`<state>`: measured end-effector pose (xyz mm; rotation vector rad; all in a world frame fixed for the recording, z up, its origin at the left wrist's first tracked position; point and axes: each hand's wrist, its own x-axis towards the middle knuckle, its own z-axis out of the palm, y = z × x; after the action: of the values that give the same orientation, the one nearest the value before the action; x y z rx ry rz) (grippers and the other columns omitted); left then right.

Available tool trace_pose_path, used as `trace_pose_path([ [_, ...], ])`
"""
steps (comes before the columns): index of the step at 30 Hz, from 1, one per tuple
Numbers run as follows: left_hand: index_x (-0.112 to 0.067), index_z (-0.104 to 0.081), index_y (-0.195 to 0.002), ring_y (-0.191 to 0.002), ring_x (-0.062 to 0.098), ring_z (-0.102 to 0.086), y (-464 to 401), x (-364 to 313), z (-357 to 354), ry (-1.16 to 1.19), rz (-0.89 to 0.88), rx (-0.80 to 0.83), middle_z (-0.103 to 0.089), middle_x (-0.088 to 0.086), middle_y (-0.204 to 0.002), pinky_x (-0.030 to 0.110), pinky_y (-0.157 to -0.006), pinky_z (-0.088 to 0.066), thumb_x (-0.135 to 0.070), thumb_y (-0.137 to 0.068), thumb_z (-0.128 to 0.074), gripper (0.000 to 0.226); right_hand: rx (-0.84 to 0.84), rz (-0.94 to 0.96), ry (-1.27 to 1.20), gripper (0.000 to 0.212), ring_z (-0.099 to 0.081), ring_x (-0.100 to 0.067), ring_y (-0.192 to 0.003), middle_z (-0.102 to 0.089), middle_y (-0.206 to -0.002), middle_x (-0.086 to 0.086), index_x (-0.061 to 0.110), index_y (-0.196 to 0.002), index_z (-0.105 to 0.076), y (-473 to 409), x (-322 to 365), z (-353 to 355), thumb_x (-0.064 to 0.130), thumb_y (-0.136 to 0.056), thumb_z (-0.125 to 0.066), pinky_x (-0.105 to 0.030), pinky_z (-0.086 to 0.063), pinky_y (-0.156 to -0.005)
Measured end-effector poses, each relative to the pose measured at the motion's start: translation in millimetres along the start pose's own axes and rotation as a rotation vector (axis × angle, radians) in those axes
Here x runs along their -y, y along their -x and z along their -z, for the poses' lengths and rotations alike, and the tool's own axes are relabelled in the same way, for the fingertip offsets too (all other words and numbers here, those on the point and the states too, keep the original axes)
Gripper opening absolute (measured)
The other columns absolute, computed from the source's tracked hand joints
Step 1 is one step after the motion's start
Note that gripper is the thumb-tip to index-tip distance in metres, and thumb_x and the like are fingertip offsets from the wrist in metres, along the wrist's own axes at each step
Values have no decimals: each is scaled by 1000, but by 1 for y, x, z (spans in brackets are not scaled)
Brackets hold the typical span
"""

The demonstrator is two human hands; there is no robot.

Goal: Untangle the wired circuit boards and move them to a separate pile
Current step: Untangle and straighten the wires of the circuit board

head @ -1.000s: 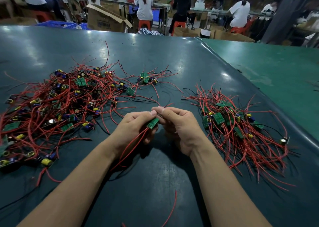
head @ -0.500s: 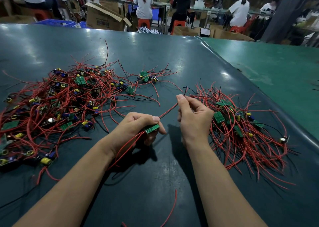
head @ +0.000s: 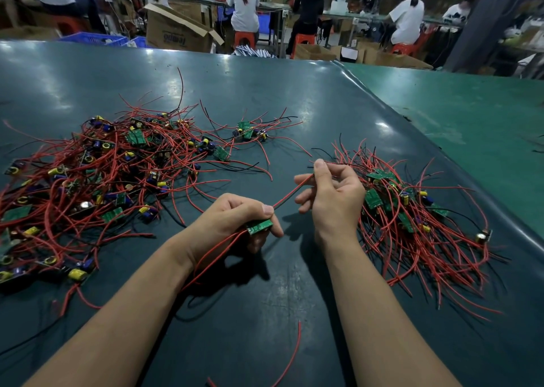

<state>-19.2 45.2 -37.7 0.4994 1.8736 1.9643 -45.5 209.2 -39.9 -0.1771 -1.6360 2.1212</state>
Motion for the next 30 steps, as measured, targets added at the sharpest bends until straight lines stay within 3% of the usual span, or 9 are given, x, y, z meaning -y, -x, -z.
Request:
trace_pose_path([
  [4, -8, -73, -64, -45, 19, -41, 0, 2, 1, -24, -4, 14, -50, 7, -47, 32, -50, -21, -40, -71, -62, 34, -182, -121, -250, 17, -42, -9, -28, -59, -45, 0, 19, -87, -47, -8, 4, 8, 9, -100, -51, -11, -27, -33],
  [7, -8, -73, -64, -43, 18, -40, -3, 5, 2, 37, -52, -53, -48, 6, -46, 29, -48, -24, -32, -75, -62, 29, -265, -99, -273, 16, -42, -9, -28, -57, -43, 1, 18, -86, -47, -17, 10, 19, 10, -100, -52, -11, -28, -33],
  [9, -10, -74, -67, -42, 18, -41, -6, 5, 1, 73, -81, -108, -49, 5, -47, 25, -46, -29, -28, -82, -57, 30, -164, -119, -213, 13, -47, -10, -30, -61, -48, -2, 14, -90, -50, -13, 11, 15, 19, -102, -50, -13, -30, -30],
  [12, -10, -75, -72, -40, 17, -41, -7, 6, 0, 124, -97, -171, -50, 5, -50, 20, -43, -34, -29, -86, -54, 32, 82, -300, -105, 42, -45, -10, -30, -58, -47, -2, 7, -93, -61, -1, 9, 5, 44, -102, -42, -13, -27, -29],
  [14, -10, -76, -73, -39, 16, -41, -7, 5, -1, 137, -106, -192, -50, 5, -51, 19, -41, -35, -26, -89, -56, 30, 313, -430, 52, 55, -39, -8, -30, -54, -47, -1, 11, -86, -72, 4, 13, 4, 57, -96, -44, -12, -22, -30],
  [16, -10, -75, -72, -39, 15, -41, -7, 4, -3, 119, -114, -202, -49, 5, -50, 19, -40, -34, -27, -88, -59, 29, 525, -513, 155, 47, -35, -5, -31, -51, -48, 2, 17, -77, -77, 9, 17, 6, 55, -91, -54, -11, -18, -30],
  [18, -10, -75, -70, -40, 15, -41, -6, 4, -5, 80, -106, -197, -48, 5, -49, 19, -40, -33, -31, -83, -56, 31, 612, -498, 149, 30, -32, -3, -32, -46, -47, 5, 18, -81, -77, 13, 16, 6, 40, -92, -61, -11, -17, -31],
  [22, -9, -75, -68, -39, 14, -41, -3, 1, -5, 34, -67, -139, -48, 4, -47, 19, -40, -34, -31, -82, -57, 31, 498, -425, 27, 14, -28, -3, -33, -40, -44, 7, 15, -83, -76, 13, 14, 5, 24, -89, -67, -11, -18, -33],
  [30, -10, -73, -68, -38, 13, -40, -1, 1, -2, -10, -42, -59, -46, 2, -48, 18, -41, -29, -29, -85, -55, 31, -7, -299, -220, 16, -34, -1, -32, -50, -46, 6, 7, -76, -66, -1, 10, 4, 11, -92, -65, -13, -21, -30],
])
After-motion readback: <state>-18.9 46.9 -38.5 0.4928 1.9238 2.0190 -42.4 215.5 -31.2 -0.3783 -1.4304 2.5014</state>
